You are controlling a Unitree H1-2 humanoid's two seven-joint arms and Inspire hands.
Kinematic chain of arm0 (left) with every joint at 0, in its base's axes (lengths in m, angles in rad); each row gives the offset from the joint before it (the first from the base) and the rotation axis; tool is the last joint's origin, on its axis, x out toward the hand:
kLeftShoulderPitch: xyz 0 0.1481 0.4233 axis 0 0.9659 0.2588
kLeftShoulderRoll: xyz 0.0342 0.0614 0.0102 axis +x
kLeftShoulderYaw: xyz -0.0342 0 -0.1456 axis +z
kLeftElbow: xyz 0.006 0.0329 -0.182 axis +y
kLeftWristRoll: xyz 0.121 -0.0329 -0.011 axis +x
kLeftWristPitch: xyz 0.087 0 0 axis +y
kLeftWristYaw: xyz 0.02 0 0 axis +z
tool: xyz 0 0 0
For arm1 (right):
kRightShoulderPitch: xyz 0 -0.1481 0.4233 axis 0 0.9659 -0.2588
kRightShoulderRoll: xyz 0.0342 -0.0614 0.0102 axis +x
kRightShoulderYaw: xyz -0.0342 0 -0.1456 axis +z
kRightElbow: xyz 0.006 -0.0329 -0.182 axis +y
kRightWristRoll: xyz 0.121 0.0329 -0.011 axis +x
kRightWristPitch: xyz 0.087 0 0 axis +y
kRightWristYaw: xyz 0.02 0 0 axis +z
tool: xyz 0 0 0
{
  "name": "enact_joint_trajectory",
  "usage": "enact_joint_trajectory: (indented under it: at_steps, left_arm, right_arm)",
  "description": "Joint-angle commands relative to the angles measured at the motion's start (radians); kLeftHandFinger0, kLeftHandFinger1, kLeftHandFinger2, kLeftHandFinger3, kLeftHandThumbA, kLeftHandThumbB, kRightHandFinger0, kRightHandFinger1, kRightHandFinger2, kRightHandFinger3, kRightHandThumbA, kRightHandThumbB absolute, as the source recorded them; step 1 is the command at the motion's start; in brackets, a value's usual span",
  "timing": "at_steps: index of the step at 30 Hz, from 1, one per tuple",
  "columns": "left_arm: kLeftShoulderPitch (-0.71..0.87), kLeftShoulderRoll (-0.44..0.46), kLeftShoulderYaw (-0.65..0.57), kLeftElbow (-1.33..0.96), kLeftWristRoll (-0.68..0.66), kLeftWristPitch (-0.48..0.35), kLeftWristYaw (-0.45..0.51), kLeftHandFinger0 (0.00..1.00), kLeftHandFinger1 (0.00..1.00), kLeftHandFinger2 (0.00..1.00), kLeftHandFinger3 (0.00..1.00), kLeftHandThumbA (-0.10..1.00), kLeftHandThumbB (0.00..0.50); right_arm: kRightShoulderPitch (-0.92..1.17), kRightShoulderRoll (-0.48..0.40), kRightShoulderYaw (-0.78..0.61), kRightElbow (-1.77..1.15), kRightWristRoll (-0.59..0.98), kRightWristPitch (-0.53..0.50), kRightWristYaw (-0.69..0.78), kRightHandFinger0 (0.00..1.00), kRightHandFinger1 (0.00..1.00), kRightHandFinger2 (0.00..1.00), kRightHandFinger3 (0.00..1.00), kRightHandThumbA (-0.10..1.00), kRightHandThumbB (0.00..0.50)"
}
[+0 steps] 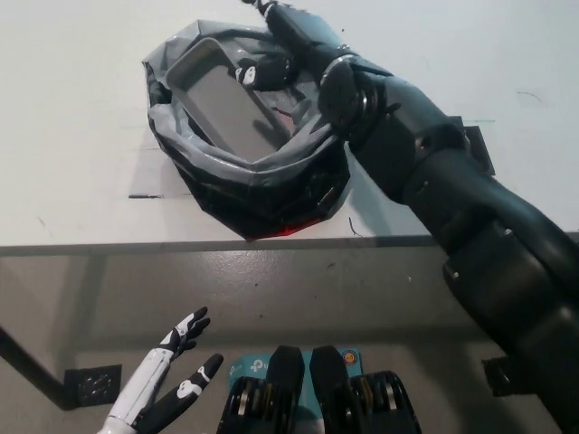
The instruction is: Use the right hand to pick up a small rectangular container and put it into a plastic bag and lift the bag
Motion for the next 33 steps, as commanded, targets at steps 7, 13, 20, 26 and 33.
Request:
enact_joint_trajectory:
  at_steps: [7,13,20,26,33]
  left_arm:
    - [0.025,0.026,0.0,-0.021,0.015,-0.039,-0.011,1.0,1.0,1.0,1.0,0.82,0.146]
    - [0.016,0.024,0.0,-0.016,0.014,-0.034,-0.011,1.0,1.0,1.0,1.0,0.82,0.152]
    - [0.02,0.029,-0.002,-0.018,0.019,-0.038,-0.013,1.0,1.0,1.0,1.0,0.84,0.156]
    - [0.012,0.027,0.001,-0.025,0.016,-0.026,-0.014,1.0,1.0,1.0,1.0,0.83,0.156]
    - [0.003,0.028,-0.001,-0.025,0.022,-0.032,-0.013,1.0,1.0,1.0,1.0,0.83,0.152]
  right_arm:
    - [-0.037,-0.087,-0.033,-0.043,-0.057,-0.051,-0.098,1.0,1.0,1.0,1.0,0.8,0.383]
    - [-0.042,-0.118,-0.03,-0.021,-0.08,-0.042,-0.136,1.0,1.0,1.0,1.0,0.83,0.405]
    - [-0.009,-0.127,-0.047,-0.012,-0.075,-0.025,-0.128,1.0,1.0,1.0,1.0,0.75,0.42]
    - [0.011,-0.115,-0.075,0.002,-0.059,-0.01,-0.1,1.0,1.0,1.0,1.0,0.75,0.429]
    - [0.026,-0.104,-0.095,0.021,-0.048,0.03,-0.053,1.0,1.0,1.0,1.0,0.82,0.437]
